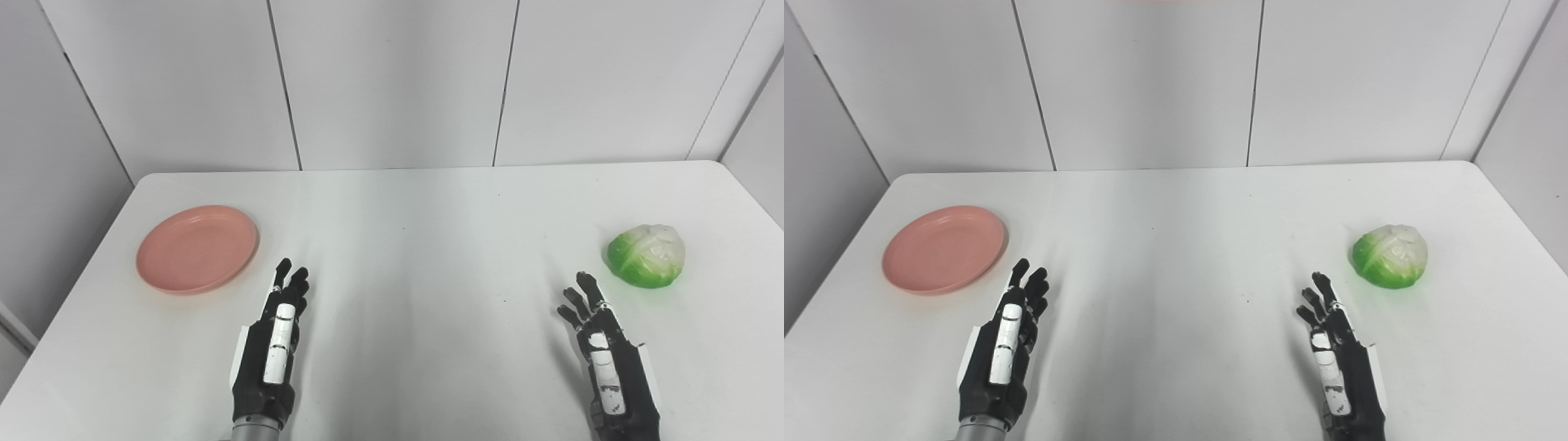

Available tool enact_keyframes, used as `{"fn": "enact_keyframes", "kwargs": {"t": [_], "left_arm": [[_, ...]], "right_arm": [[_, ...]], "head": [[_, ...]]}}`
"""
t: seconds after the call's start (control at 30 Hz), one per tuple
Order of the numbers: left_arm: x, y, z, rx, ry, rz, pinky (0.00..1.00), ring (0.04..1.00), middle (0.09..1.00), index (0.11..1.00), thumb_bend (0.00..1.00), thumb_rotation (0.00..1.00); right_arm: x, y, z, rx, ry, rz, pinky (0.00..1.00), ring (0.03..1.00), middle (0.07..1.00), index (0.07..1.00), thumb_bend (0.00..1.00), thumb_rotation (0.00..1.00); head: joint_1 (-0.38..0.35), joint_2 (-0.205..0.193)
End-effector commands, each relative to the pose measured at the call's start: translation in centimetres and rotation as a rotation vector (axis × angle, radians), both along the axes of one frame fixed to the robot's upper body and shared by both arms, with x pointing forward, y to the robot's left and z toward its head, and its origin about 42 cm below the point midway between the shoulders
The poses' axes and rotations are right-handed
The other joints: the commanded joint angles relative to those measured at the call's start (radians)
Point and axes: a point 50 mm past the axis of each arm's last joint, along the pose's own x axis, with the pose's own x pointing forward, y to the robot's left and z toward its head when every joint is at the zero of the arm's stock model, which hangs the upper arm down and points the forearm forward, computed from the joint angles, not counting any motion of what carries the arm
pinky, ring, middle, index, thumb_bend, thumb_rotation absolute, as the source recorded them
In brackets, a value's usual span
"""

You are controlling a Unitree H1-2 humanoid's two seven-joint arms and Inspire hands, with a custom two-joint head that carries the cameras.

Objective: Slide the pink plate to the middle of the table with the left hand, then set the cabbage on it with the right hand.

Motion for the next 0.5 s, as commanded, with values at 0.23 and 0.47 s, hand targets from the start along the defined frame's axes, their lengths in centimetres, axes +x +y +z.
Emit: {"fn": "enact_keyframes", "kwargs": {"t": [0.23,0.47], "left_arm": [[-2.8,-0.4,-2.3,-0.022,0.069,0.044,1.0,0.965,0.946,0.958,0.65,0.88],[-2.8,-1.4,-3.1,-0.013,0.076,0.037,1.0,0.956,0.94,0.958,0.61,0.91]], "right_arm": [[-0.9,-1.5,-0.4,-0.024,-0.028,0.0,0.89,0.925,0.958,0.894,0.66,0.9],[-0.8,-2.6,-1.6,-0.03,-0.02,-0.001,0.9,0.929,0.967,0.903,0.67,0.91]], "head": [[0.046,-0.05],[0.114,-0.106]]}}
